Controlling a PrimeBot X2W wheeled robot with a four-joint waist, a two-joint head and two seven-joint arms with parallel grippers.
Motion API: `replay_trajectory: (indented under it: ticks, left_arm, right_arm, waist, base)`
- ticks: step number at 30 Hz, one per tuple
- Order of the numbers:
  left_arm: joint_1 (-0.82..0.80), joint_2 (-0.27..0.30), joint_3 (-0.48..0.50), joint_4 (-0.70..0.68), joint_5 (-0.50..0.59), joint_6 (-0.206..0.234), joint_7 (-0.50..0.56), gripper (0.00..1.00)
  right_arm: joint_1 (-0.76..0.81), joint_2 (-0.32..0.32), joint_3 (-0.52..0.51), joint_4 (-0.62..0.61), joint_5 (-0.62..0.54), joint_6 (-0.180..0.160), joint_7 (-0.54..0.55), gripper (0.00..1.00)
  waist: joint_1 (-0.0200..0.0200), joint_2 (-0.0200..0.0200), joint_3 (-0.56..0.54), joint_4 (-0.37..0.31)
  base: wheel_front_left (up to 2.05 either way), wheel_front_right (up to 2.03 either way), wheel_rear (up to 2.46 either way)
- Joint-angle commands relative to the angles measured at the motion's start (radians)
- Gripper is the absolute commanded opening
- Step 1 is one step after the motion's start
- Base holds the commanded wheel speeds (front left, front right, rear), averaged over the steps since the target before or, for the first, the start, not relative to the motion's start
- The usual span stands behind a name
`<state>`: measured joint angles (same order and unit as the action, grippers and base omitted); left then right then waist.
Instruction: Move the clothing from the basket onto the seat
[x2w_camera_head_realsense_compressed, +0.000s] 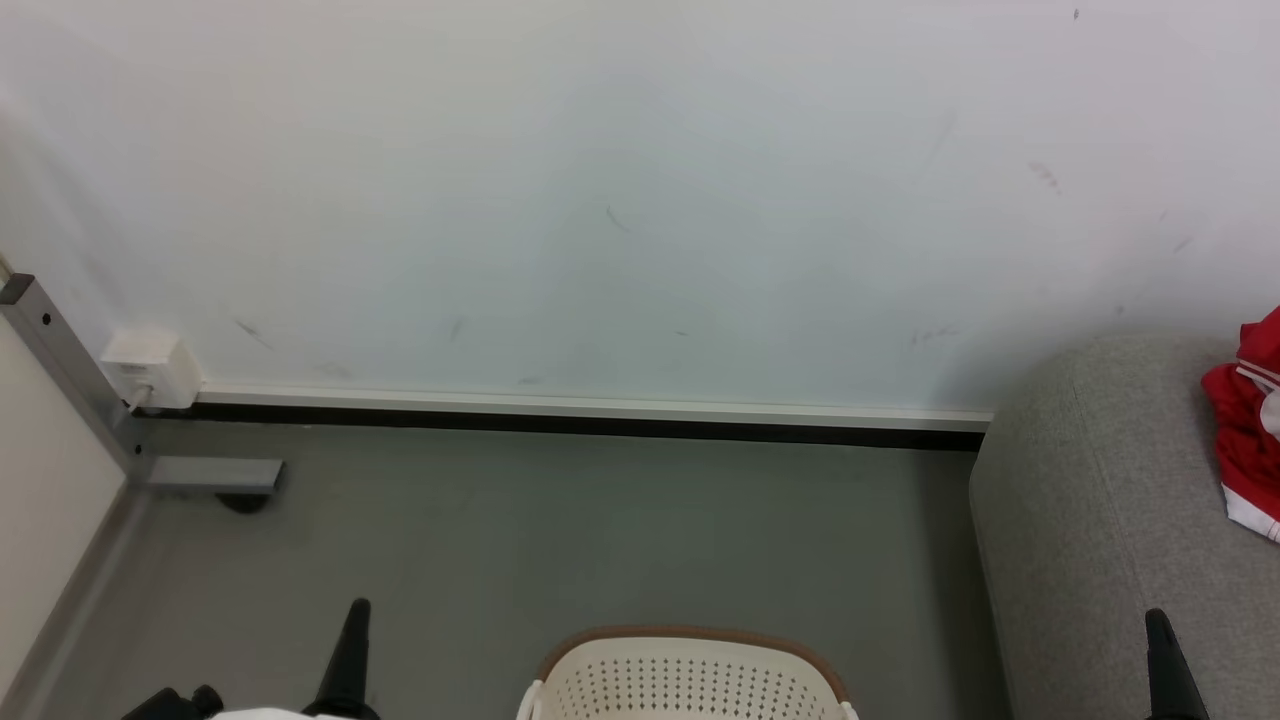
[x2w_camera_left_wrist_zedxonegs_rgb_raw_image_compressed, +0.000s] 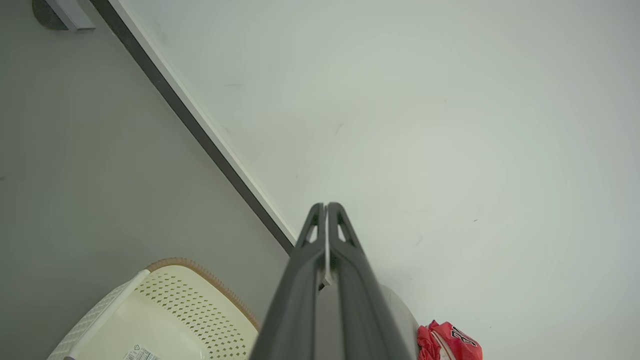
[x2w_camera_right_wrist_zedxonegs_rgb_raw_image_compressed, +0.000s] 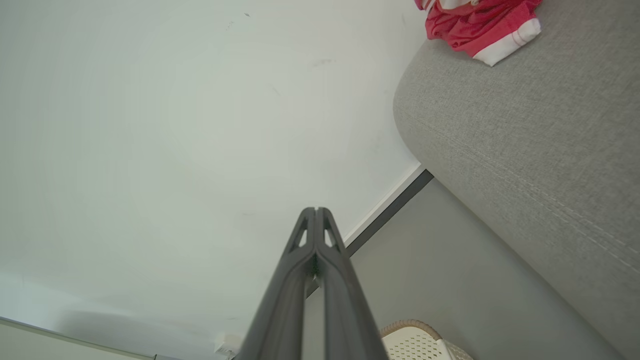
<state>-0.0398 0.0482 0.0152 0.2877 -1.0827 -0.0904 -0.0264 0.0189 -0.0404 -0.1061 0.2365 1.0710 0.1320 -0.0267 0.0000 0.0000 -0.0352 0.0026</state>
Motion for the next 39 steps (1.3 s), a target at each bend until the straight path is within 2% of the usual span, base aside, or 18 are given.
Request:
replay_trajectory:
  ticks: [1, 39]
  left_arm:
    - [-0.023, 0.004, 0.007, -0.013, -0.024, -0.006, 0.007, 0.00]
    - [-0.057, 0.004, 0.069, -0.033, -0.360, -0.031, 0.098, 0.00]
  right_arm:
    - [-0.028, -0.012, -0.004, -0.004, 0.028, -0.001, 0.007, 0.00]
    - [-0.098, -0.014, -0.008, 0.004, 0.364, -0.002, 0.097, 0.00]
  waist:
    - [0.0000, 0.0000, 0.001, 0.000]
    - [0.0000, 0.0000, 0.023, -0.002]
  base:
    - [0.00, 0.00, 0.00]
    - [0.00, 0.00, 0.00]
